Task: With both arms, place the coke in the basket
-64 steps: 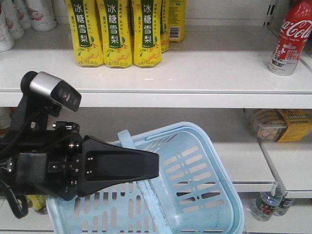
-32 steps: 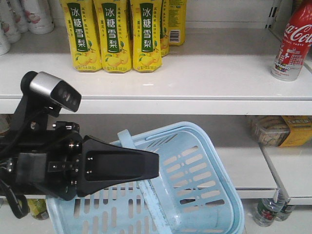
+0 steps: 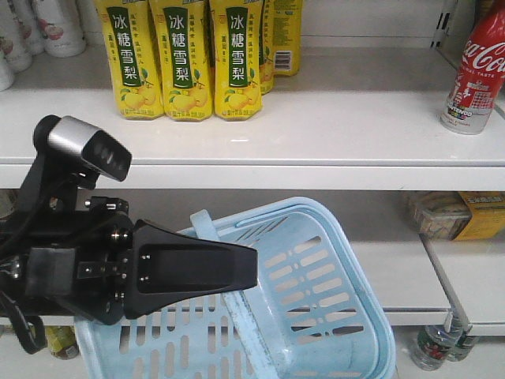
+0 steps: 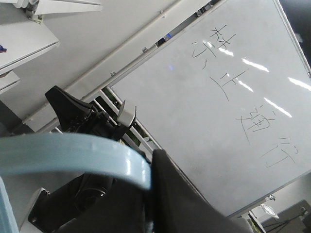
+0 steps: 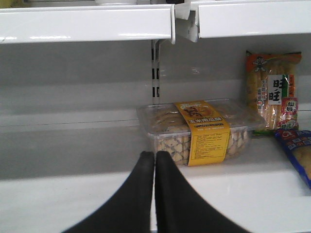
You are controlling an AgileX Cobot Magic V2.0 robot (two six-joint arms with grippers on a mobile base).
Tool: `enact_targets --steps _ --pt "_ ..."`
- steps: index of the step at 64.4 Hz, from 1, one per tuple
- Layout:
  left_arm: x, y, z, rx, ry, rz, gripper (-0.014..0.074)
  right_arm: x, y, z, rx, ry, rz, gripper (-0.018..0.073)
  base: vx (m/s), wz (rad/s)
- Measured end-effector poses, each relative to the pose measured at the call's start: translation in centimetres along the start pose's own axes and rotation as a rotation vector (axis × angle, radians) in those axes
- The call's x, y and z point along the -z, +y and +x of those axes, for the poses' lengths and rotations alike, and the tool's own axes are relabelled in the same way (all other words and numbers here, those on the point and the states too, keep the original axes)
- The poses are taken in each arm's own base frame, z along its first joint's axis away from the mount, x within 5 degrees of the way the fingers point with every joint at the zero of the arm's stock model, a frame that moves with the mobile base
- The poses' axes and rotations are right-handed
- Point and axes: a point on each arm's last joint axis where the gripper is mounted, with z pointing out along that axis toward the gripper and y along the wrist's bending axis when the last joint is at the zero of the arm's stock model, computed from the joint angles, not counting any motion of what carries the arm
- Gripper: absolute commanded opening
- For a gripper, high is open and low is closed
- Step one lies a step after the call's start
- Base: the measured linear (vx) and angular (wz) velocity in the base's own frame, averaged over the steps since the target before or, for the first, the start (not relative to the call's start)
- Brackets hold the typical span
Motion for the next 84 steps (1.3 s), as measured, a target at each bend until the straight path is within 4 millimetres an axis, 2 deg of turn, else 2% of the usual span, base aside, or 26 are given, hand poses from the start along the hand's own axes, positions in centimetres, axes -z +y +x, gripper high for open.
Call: enact_targets --steps 84 --pt "0.00 0.00 0.00 0.000 0.000 0.000 -0.0006 0.00 0.00 0.00 0.000 0.000 0.000 -0.0005 0.00 0.00"
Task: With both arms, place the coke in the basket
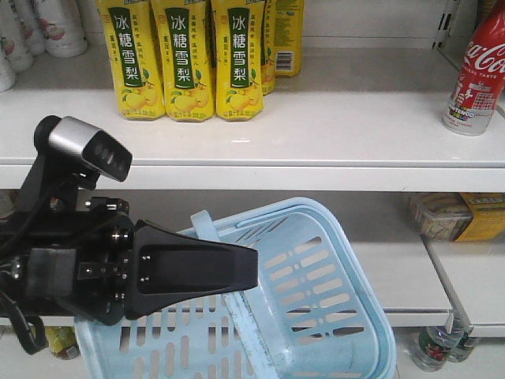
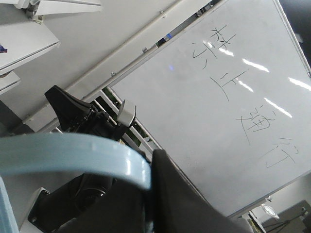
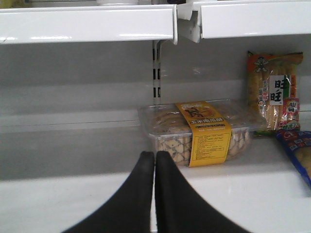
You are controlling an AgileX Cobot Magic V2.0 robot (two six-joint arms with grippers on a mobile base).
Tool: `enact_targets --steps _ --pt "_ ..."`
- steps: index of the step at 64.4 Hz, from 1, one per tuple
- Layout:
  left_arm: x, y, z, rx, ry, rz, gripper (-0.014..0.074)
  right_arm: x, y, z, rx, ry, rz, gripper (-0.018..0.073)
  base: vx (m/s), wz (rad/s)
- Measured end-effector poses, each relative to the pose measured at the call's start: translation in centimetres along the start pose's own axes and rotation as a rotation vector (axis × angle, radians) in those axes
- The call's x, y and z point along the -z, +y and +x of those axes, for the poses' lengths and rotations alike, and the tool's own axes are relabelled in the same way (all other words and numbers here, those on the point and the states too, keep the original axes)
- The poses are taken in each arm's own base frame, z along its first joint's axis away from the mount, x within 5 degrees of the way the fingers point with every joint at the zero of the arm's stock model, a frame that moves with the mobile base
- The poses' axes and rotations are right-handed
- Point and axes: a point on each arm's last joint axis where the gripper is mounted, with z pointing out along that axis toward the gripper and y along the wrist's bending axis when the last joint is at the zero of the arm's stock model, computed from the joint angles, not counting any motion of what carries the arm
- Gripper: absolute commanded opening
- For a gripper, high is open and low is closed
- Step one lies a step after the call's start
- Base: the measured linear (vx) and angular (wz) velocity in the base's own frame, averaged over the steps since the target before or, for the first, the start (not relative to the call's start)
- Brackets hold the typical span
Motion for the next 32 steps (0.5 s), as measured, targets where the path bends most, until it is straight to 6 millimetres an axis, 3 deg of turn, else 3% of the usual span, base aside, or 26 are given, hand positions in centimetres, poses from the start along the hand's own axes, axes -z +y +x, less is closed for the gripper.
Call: enact_targets --steps 23,32 --pt "0.00 0.00 0.00 0.000 0.000 0.000 -0.0006 0.00 0.01 -0.02 -0.012 -0.003 -0.002 -0.0005 0.00 0.00" --pt "0.00 0.00 0.00 0.000 0.000 0.000 -0.0006 0.02 0.25 -0.60 -0.251 -0.062 -0.035 -0.0005 0.00 0.00"
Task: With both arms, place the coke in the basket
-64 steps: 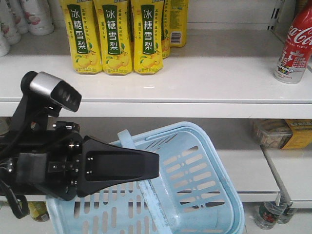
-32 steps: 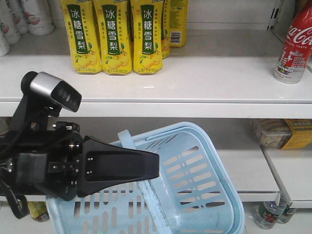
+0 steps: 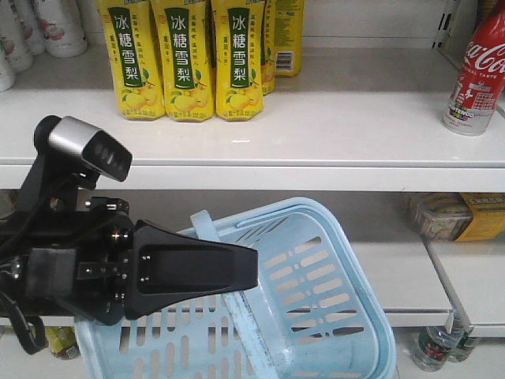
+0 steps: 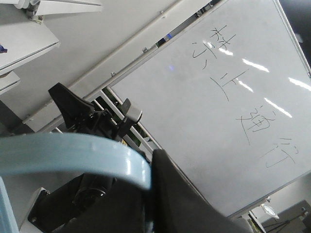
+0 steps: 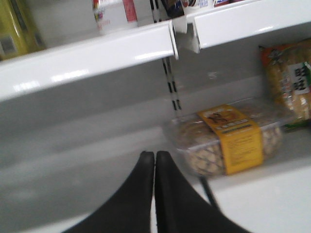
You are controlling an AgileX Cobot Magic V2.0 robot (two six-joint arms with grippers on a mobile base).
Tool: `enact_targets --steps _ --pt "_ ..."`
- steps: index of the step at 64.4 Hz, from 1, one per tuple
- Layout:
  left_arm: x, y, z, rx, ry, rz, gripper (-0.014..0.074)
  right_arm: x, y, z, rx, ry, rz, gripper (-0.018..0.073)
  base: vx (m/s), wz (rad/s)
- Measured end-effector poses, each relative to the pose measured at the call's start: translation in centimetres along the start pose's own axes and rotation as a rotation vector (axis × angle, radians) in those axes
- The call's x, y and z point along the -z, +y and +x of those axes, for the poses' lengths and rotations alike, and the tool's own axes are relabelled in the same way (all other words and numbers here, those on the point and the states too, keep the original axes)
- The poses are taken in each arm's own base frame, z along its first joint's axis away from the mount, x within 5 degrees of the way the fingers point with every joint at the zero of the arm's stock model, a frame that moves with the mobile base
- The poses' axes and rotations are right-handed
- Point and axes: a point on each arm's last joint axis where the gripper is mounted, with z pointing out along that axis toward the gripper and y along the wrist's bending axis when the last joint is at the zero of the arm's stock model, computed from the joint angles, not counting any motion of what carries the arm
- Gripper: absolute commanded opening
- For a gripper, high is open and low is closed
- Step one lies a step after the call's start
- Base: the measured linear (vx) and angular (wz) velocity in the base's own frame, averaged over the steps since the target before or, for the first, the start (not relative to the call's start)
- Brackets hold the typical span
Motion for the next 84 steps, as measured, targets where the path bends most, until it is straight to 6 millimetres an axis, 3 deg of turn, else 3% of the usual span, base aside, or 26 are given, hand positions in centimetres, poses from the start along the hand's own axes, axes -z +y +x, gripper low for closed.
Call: enact_targets --steps 12,24,38,45,51,57,68,76,84 --pt "0.0 0.0 0.0 0.000 0.000 0.000 -0.0006 0.1 0.3 -1.0 -0.337 -0.100 -0.049 -0.0005 0.00 0.00" --pt "0.0 0.0 0.0 0.000 0.000 0.000 -0.0006 0.2 0.3 -1.7 -0.467 -0.172 -0.071 -0.0005 0.00 0.00" --pt "0.0 0.0 0.0 0.000 0.000 0.000 -0.0006 0.3 0.4 -2.6 -0.497 -0.224 -0.090 -0.0005 0.00 0.00" --pt "0.0 0.0 0.0 0.000 0.000 0.000 -0.0006 1.3 1.6 -6.1 -0.373 -0.298 -0.134 -0.0005 0.00 0.00" --pt "0.0 0.0 0.0 0.000 0.000 0.000 -0.0006 2.7 2.9 -10.2 -0.173 -0.364 -0.145 0.0004 0.00 0.00" --pt "0.0 0.0 0.0 0.000 0.000 0.000 -0.0006 3.1 3.6 -12.8 -0.011 -0.361 -0.102 0.0036 0.00 0.00" --pt "0.0 0.0 0.0 0.000 0.000 0.000 -0.0006 1.9 3.8 -14.2 0.208 -0.329 -0.041 0.0129 0.00 0.00" --pt "0.0 0.0 0.0 0.000 0.000 0.000 -0.0006 1.1 4.3 -14.5 0.255 -0.350 -0.070 0.0177 0.00 0.00" --pt "0.0 0.0 0.0 0.000 0.000 0.000 -0.0006 -0.1 4.6 -15.3 0.254 -0.337 -0.085 0.0290 0.00 0.00"
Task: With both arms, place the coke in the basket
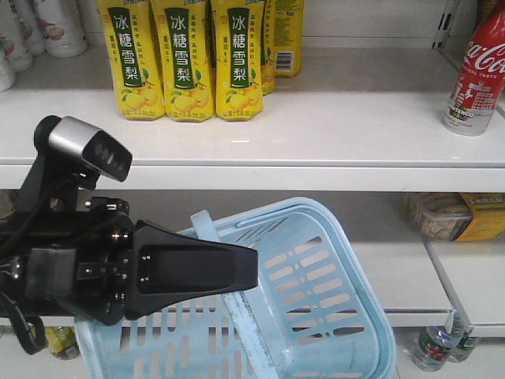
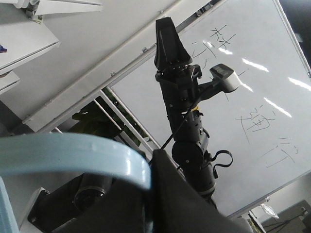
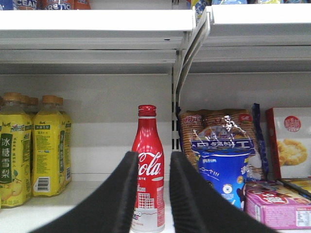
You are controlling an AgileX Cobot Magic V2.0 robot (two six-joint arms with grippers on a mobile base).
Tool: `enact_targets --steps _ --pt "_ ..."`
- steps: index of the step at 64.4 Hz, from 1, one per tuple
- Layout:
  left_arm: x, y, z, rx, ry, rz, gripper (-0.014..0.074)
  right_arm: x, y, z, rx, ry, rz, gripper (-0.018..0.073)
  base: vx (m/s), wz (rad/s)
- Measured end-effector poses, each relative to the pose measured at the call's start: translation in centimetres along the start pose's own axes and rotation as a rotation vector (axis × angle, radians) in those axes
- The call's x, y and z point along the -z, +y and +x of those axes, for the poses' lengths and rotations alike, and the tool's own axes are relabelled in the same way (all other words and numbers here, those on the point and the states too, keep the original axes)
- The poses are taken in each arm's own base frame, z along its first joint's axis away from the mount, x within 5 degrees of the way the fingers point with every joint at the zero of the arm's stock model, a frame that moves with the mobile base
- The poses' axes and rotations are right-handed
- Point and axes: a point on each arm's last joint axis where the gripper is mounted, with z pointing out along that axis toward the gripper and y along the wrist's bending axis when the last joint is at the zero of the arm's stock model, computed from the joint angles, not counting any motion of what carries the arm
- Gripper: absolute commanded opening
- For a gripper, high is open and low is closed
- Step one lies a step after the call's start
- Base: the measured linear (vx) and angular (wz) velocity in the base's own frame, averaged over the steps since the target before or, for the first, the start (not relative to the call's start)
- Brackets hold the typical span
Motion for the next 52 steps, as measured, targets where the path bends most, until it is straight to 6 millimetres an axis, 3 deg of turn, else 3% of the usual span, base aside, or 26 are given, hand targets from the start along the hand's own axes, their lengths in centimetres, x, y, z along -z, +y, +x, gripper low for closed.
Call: enact_targets --steps 13,18,42,52 --pt "0.0 0.0 0.0 0.000 0.000 0.000 -0.0006 -3.5 -0.1 -1.0 -0.011 0.072 0.007 0.0554 0.00 0.00" --pt "0.0 0.0 0.0 0.000 0.000 0.000 -0.0006 -5.1 -0.2 -1.3 0.002 0.100 0.007 0.0609 0.00 0.00" --pt "0.0 0.0 0.0 0.000 0.000 0.000 -0.0006 -13.4 -0.5 -0.8 0.053 0.242 0.009 0.0588 0.00 0.00" --pt "0.0 0.0 0.0 0.000 0.000 0.000 -0.0006 -16.5 -0.5 0.3 0.079 0.291 0.000 0.0588 0.00 0.00"
